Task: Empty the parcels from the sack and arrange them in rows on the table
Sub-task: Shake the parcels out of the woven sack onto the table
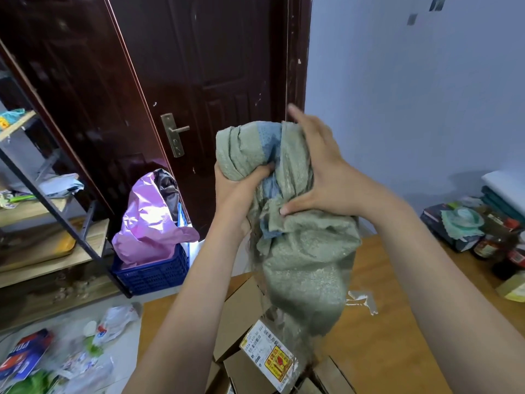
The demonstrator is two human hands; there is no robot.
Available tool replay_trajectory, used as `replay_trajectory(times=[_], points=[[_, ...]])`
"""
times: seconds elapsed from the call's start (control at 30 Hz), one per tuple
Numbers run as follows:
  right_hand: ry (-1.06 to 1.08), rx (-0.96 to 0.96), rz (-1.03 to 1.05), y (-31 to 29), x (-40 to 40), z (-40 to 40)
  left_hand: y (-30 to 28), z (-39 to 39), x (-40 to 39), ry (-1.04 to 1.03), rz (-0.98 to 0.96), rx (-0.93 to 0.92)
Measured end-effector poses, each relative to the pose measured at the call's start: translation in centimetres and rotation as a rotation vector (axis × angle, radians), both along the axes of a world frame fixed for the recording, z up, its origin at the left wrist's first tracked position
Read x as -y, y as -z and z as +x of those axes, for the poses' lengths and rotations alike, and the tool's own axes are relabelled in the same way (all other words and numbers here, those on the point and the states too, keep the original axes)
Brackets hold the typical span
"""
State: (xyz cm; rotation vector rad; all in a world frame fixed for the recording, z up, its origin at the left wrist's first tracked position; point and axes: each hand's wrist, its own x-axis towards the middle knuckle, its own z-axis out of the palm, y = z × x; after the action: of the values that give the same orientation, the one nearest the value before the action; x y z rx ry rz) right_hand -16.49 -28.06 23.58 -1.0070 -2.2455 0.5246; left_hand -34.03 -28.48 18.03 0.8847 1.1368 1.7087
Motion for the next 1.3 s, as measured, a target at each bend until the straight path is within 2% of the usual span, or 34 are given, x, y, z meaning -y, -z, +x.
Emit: replay_trajectory(times=[0.1,0.17,0.3,0.43,0.53,0.7,0.83,1.03,1.1,1.2,1.3], points=[[0.121,-0.300,-0.013,1.7,-0.9,-0.3,-0.7,-0.2,0.4,0.200,-0.081,0.148],[0.136,-0.365,-0.062,2.5,-1.1,-0.2,-1.1,-0.6,0.7,0.302,-0.173,0.163],[0.045,-0.196,-0.154,2.4,-1.5,0.0,-1.5,-1.0,1.3,0.438,-0.307,0.164],[-0.063,-0.193,-0.210,1.9,-1.7,0.3,-1.7,-1.0,2.0,0.488,-0.335,0.124],[0.027,-0.144,-0.177,1.6,-1.5,0.3,-1.9,-0.9,2.4,0.493,-0.302,0.130],[0.185,-0.265,-0.106,1.5,-1.6,0.1,-1.8,-1.1,2.4,0.530,-0.243,0.111],[0.323,-0.398,-0.167,1.8,-2.5,0.4,-0.8,-1.8,2.4,0.547,-0.197,-0.083],[0.471,-0.642,-0.263,1.9,-3.1,0.5,1.8,-1.8,2.7,0.638,0.063,-0.429],[0.445,-0.705,-0.333,2.0,-3.1,0.4,2.2,-1.5,2.2,0.553,0.058,-0.459],[0.380,-0.799,-0.443,2.0,-2.6,0.4,2.8,-1.5,1.7,0.370,0.095,-0.397],[0.358,-0.855,-0.624,1.9,-2.2,1.0,2.9,-1.6,1.5,0.275,0.133,-0.348]])
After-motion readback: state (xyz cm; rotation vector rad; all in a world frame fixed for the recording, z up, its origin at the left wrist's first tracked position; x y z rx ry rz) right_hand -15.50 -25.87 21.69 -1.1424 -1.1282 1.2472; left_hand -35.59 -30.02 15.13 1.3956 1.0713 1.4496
